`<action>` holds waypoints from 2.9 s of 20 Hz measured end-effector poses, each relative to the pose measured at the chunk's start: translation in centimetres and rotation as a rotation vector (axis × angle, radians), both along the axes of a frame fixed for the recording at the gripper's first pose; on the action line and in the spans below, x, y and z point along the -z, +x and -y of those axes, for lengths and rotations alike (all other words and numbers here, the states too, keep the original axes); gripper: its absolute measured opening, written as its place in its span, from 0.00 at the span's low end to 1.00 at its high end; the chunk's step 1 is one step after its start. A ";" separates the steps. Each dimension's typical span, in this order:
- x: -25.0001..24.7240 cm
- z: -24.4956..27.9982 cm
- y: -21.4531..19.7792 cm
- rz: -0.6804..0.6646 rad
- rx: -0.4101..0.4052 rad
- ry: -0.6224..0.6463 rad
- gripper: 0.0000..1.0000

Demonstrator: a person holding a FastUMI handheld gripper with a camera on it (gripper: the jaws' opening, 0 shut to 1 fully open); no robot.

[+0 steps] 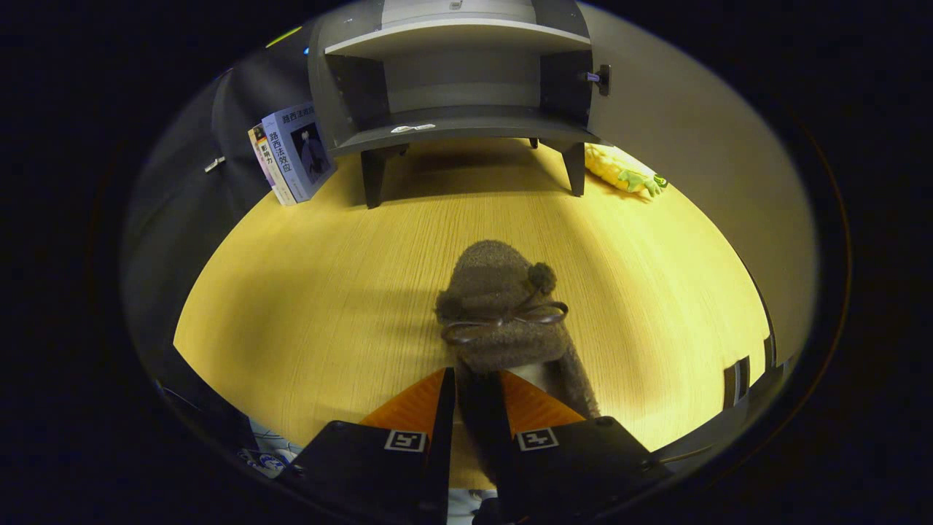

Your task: Open the shoe cabinet door, grab the shoes and put them into the shoe cabinet, then close the shoe cabinet door.

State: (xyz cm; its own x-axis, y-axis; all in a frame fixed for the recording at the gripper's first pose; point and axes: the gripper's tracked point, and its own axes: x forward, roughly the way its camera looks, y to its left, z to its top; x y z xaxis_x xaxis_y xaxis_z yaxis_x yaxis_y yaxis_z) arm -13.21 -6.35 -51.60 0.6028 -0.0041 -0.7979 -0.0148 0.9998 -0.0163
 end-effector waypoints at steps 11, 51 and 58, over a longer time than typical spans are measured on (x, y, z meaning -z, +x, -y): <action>1.7 -0.2 5.0 0.083 -0.001 -0.032 0.31; -38.9 -3.9 15.1 0.598 -0.071 0.020 0.06; -45.6 -5.5 23.0 0.739 -0.074 -0.049 0.05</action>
